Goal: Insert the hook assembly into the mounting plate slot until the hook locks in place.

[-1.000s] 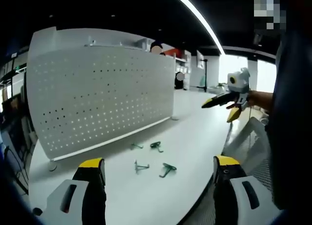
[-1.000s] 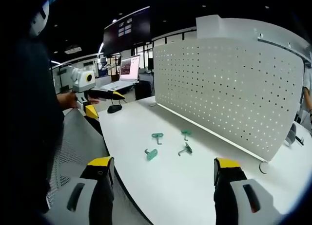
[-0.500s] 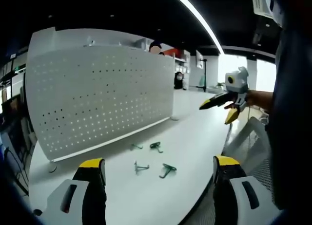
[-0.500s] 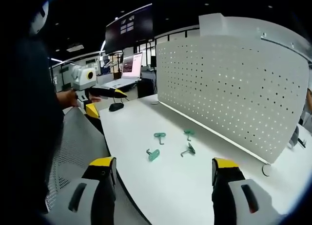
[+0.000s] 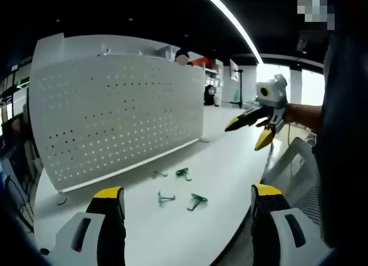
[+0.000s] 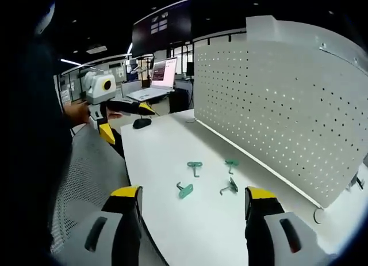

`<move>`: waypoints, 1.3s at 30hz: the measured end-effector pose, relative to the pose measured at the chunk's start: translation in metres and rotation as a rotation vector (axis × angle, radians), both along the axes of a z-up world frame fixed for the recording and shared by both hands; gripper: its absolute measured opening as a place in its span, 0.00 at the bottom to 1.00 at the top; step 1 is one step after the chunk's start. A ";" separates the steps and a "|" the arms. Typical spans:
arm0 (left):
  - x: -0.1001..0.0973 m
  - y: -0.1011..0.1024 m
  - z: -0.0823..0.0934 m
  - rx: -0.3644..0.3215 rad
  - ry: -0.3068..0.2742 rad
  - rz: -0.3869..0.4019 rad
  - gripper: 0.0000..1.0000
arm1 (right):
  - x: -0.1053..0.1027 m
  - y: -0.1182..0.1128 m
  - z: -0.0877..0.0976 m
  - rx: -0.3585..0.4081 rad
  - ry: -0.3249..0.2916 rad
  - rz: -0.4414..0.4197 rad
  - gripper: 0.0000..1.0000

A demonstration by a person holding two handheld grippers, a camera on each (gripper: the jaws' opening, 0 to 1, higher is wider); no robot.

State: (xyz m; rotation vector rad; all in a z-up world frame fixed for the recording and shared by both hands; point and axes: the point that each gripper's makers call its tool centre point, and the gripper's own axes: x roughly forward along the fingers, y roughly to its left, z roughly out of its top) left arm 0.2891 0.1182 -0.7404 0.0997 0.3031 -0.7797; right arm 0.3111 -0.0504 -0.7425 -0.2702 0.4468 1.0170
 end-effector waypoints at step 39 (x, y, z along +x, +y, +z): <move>0.002 0.000 -0.003 0.025 -0.005 0.014 0.91 | 0.018 0.057 -0.059 -0.120 0.133 0.070 0.42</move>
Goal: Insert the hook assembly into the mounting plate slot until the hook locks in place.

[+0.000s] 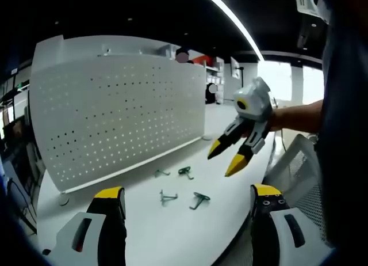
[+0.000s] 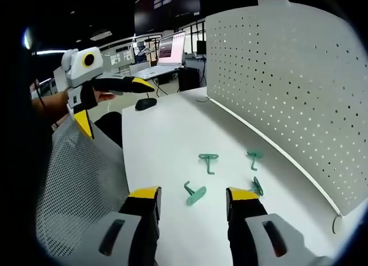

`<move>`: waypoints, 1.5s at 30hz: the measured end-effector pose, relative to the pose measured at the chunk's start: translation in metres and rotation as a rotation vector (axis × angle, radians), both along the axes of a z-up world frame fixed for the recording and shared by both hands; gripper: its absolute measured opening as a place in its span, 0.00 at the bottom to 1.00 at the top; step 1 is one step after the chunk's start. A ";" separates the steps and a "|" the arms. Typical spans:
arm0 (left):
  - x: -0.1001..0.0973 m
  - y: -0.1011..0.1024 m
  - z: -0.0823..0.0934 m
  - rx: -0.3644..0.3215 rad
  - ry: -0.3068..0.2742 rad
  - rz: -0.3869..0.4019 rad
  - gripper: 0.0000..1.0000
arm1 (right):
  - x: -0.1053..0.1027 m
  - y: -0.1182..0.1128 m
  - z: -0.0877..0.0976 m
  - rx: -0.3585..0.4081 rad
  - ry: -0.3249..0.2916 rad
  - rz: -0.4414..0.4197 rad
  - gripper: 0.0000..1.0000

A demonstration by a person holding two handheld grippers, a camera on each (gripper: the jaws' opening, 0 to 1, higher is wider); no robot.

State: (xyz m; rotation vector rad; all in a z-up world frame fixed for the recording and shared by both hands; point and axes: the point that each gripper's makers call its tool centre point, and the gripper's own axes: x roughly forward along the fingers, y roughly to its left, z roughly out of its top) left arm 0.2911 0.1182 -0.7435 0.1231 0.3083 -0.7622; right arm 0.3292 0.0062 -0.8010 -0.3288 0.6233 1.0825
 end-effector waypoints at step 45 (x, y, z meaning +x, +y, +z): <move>-0.003 -0.004 0.000 0.001 0.013 -0.013 0.90 | 0.020 0.025 -0.064 -0.161 0.125 -0.043 0.23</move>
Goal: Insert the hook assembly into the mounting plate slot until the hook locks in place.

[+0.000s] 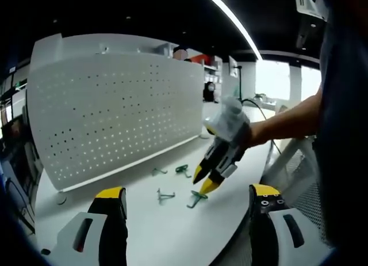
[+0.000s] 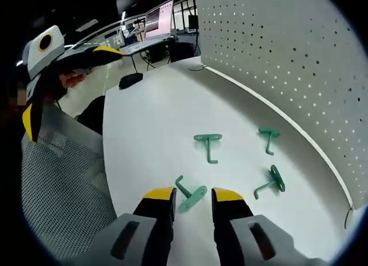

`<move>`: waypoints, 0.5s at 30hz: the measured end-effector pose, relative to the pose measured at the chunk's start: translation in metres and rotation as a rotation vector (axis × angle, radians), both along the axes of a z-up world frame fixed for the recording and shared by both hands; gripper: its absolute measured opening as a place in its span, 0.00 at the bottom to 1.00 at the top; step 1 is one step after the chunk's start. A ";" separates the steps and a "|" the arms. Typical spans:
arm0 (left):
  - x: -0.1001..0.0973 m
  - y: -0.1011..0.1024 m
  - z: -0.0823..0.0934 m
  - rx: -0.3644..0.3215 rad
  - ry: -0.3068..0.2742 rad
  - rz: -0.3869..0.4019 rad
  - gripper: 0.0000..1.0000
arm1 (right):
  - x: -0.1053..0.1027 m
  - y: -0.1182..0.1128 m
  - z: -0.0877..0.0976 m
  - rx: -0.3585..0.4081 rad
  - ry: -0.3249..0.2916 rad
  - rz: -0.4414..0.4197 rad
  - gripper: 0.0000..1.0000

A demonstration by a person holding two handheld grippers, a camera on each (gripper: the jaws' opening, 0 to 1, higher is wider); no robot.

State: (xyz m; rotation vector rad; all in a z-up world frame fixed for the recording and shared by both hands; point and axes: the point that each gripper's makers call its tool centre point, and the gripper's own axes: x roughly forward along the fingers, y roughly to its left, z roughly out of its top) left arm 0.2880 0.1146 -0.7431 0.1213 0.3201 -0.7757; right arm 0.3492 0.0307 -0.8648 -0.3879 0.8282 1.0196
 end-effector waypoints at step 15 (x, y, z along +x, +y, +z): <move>0.001 0.001 0.000 0.004 0.002 0.008 0.89 | 0.005 0.004 -0.012 -0.040 0.032 -0.022 0.16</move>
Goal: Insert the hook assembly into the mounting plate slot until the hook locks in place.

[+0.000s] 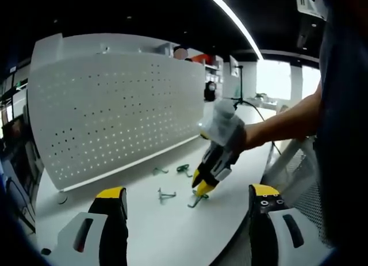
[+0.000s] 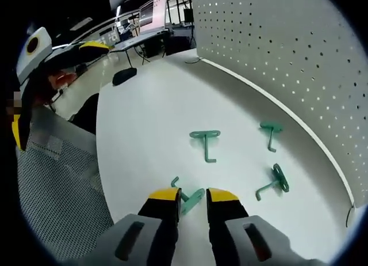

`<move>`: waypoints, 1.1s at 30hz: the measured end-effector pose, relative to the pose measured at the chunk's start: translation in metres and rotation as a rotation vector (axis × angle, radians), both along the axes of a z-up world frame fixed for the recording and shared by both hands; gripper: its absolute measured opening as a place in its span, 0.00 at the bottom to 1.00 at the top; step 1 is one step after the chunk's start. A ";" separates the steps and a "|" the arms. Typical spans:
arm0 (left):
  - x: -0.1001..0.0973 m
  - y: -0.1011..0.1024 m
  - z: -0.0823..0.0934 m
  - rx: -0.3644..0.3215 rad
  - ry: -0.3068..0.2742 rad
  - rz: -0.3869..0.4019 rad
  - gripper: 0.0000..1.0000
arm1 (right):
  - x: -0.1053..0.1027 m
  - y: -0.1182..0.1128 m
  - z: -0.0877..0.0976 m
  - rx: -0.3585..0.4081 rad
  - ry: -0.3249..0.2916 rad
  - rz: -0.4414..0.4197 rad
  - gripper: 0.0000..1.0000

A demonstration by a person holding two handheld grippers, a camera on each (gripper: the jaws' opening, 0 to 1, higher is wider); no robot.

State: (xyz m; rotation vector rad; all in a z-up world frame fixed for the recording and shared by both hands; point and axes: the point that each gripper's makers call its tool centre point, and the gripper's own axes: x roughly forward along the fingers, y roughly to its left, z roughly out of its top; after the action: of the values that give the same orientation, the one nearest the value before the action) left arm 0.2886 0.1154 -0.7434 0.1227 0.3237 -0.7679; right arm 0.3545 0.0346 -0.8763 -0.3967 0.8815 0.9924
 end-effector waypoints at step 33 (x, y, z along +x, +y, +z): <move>0.000 0.000 0.000 -0.005 -0.001 -0.001 0.89 | -0.001 -0.004 -0.007 -0.070 -0.035 0.055 0.06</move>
State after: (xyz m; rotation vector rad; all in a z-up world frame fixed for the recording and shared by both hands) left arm 0.2883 0.1154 -0.7431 0.1184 0.3205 -0.7691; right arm 0.3537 0.0309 -0.8837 -0.4991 0.8791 1.0040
